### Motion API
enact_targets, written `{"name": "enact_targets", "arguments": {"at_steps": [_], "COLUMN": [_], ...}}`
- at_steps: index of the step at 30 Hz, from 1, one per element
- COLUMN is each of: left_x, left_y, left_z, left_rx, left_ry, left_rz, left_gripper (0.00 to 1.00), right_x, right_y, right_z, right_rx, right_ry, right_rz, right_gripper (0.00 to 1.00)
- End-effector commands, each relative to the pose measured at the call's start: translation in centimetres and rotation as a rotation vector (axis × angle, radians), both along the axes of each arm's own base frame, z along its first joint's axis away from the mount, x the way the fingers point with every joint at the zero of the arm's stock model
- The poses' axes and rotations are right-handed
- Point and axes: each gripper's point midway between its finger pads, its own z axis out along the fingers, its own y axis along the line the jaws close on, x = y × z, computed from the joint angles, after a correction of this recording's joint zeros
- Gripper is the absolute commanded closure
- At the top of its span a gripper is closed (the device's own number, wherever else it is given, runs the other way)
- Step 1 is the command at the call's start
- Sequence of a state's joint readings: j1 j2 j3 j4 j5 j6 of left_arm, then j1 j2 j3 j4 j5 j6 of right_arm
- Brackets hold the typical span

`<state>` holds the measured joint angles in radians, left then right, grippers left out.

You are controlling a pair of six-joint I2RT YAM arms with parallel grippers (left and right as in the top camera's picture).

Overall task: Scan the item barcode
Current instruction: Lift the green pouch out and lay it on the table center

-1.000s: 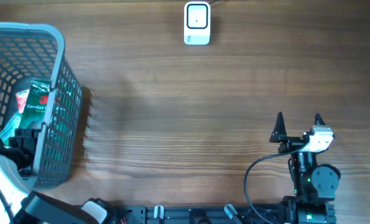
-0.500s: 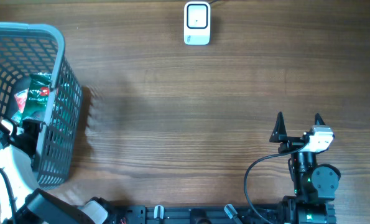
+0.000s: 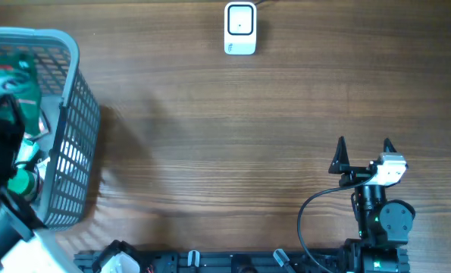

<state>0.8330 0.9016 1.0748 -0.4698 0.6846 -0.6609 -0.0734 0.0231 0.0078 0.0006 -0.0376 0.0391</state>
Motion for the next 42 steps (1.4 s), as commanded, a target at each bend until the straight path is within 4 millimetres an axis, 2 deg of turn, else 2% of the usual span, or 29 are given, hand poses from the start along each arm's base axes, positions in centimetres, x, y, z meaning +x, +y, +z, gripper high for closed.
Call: {"name": "enact_targets", "arguments": {"at_steps": [1,3,4,6,8,11,12,14,16,18,20,21,24,28,30,32,34,36,40,42], "left_x": [-1.5,-1.7,-1.9,-2.7,-4.2,-5.3,-4.9,-2.2,-0.7,-0.7,-0.9,-0.8,0.0,0.9,1.3,1.9,2.4,2.4,2.2,1.9], "left_y": [-7.1,-10.7,-11.9,-16.1,-20.2,-23.7,-24.2,-23.2,-20.7,-17.5,-16.4,-16.6,-18.2,-20.1,-21.6,-24.4,-26.8,-28.1,-28.7,-29.1], "left_z": [6.7,8.2,8.5,8.8,8.0,5.5,4.3,-0.7,-5.3,-10.0,-12.4,-13.1,-14.4,-17.0,-18.4,-19.2,-19.2,-18.6,-15.7,-14.8], "left_rx": [0.112,0.168,0.184,0.272,0.336,0.345,0.328,0.243,0.120,-0.043,-0.133,-0.156,-0.140,0.041,0.149,0.288,0.457,0.593,1.010,1.136], "left_ry": [-0.220,-0.286,-0.303,-0.355,-0.397,-0.390,-0.344,-0.065,0.218,0.495,0.625,0.658,0.708,0.799,0.832,0.818,0.766,0.715,0.603,0.572], "left_rz": [-0.295,-0.495,-0.560,-0.782,-0.994,-1.161,-1.162,-1.000,-0.768,-0.454,-0.293,-0.274,-0.306,-0.313,-0.328,-0.431,-0.544,-0.590,-0.549,-0.543], "left_gripper": [0.96,0.96,0.96,0.96,0.96,0.96,0.96,0.96,0.96,0.96,0.96,0.96,0.96,0.96,0.96,0.96,0.96,0.96,0.96,0.96], "right_x": [0.0,0.0,0.0,0.0,0.0,0.0,0.0,0.0,0.0,0.0,0.0,0.0,0.0,0.0,0.0,0.0,0.0,0.0,0.0,0.0], "right_y": [0.3,0.3,0.3,0.3,0.3,0.3,0.3,0.3,0.3,0.3,0.3,0.3,0.3,0.3,0.3,0.3,0.3,0.3,0.3,0.3], "right_z": [0.0,0.0,0.0,0.0,0.0,0.0,0.0,0.0,0.0,0.0,0.0,0.0,0.0,0.0,0.0,0.0,0.0,0.0,0.0,0.0], "right_rx": [-0.010,-0.010,-0.010,-0.010,-0.011,-0.010,-0.011,-0.010,-0.010,-0.010,-0.010,-0.011,-0.010,-0.010,-0.010,-0.010,-0.011,-0.011,-0.010,-0.010], "right_ry": [-0.001,-0.001,-0.001,-0.001,-0.001,-0.001,-0.001,-0.001,-0.001,-0.001,-0.001,-0.001,-0.001,-0.001,-0.001,-0.001,-0.001,-0.001,-0.001,-0.001], "right_rz": [0.018,0.018,0.018,0.018,0.018,0.018,0.018,0.018,0.018,0.018,0.018,0.018,0.018,0.018,0.018,0.018,0.018,0.018,0.018,0.018], "right_gripper": [0.00,0.00,0.00,0.00,0.00,0.00,0.00,0.00,0.00,0.00,0.00,0.00,0.00,0.00,0.00,0.00,0.00,0.00,0.00,0.00]}}
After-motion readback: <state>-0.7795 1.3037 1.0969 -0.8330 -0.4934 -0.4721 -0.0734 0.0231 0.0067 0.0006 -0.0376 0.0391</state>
